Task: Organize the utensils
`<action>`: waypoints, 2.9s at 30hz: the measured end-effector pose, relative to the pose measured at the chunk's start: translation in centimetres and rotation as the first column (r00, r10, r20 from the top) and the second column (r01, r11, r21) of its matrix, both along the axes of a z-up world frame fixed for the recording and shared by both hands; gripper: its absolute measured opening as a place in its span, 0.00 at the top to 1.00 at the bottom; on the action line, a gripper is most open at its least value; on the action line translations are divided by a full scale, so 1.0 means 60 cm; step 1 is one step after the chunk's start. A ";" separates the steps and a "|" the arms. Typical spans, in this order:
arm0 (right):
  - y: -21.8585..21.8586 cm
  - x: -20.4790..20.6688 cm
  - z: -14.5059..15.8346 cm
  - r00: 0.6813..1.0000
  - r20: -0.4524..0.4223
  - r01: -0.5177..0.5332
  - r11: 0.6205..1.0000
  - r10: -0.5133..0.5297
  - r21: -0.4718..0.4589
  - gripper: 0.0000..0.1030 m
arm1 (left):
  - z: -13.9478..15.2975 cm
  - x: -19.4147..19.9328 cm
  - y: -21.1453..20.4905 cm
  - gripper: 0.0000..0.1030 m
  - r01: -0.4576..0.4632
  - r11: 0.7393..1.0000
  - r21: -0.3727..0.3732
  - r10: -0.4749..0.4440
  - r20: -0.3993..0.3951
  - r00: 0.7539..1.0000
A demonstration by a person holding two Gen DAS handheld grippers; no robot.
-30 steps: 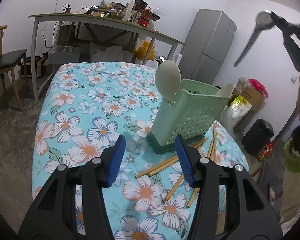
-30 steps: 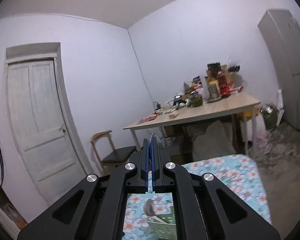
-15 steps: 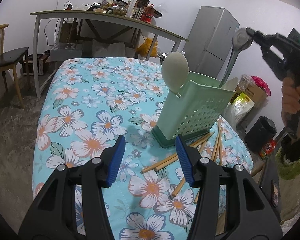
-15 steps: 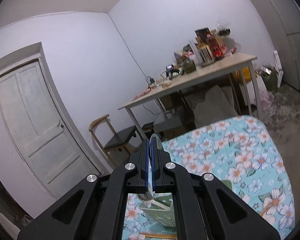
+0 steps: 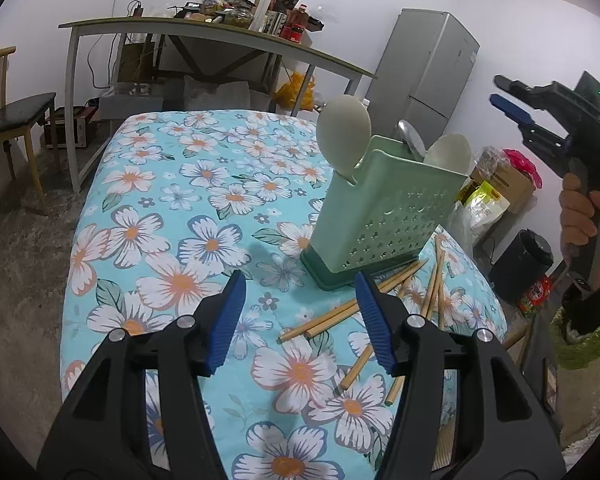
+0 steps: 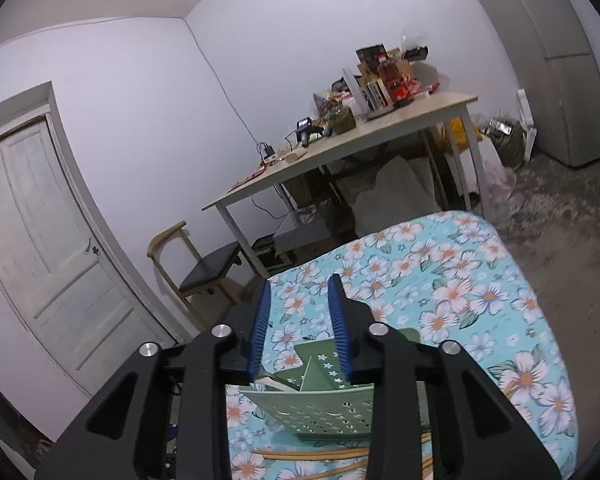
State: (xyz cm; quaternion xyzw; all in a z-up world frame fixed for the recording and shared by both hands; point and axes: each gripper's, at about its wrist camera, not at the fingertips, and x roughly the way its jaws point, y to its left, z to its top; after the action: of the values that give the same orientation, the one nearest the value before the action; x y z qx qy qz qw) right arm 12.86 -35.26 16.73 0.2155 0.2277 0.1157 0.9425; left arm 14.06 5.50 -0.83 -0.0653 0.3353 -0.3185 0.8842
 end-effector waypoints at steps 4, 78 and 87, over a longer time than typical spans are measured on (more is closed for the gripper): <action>-0.009 -0.036 0.003 1.000 0.012 0.016 1.000 -0.016 -0.009 0.57 | 0.001 -0.003 -0.004 0.45 0.004 1.000 0.002 -0.004 0.004 1.000; -0.092 -0.170 -0.386 0.813 -0.578 0.293 0.908 -0.073 0.299 0.94 | -0.049 -0.101 -0.207 0.69 0.371 0.903 0.216 -0.383 0.013 0.924; -0.084 -0.164 -0.397 0.814 -0.580 0.275 0.906 -0.041 0.322 0.94 | -0.072 -0.096 -0.297 0.74 0.468 0.838 0.279 -0.486 -0.004 0.874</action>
State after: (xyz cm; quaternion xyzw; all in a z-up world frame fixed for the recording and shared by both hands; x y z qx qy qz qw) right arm 3.01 -40.28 -7.08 0.4422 0.4470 0.0102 0.7775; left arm 8.31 -12.32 -5.14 0.1527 0.3516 -0.4817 0.7880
